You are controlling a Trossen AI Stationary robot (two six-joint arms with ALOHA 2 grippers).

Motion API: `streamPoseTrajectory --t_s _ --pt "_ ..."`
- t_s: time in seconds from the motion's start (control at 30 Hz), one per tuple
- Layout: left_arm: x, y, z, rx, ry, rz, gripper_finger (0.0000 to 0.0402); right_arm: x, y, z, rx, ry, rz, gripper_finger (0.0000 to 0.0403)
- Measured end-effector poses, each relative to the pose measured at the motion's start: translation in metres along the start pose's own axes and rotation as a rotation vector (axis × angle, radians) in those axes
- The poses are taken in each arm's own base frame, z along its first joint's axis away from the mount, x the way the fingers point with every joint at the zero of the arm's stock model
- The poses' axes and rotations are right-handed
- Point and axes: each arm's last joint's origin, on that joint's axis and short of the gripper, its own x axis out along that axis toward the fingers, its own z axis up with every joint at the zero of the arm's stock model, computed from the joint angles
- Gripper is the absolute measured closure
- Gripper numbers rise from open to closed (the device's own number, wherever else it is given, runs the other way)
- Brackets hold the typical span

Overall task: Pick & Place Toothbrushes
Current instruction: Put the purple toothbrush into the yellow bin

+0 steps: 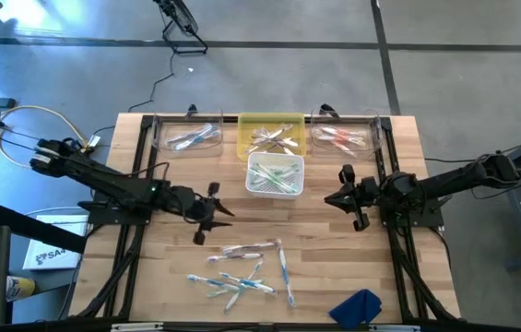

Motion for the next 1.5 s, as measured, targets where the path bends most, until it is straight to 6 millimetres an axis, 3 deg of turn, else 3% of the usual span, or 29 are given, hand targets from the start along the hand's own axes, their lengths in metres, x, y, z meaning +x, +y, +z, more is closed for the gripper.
streamPoseTrajectory --t_s 0.33,0.8,1.5 --pt "0.037 -0.018 0.014 0.018 0.154 -0.053 0.0279 0.0 -0.001 -0.004 0.025 0.038 -0.013 0.0388" --pt "0.071 -0.047 -0.015 -0.172 0.332 -0.094 0.0279 0.0 -0.001 -0.005 0.023 0.048 -0.01 0.0388" --pt "0.105 -0.059 -0.05 -0.302 0.445 -0.062 0.0279 0.0 -0.001 -0.007 0.02 0.068 -0.017 0.0388"
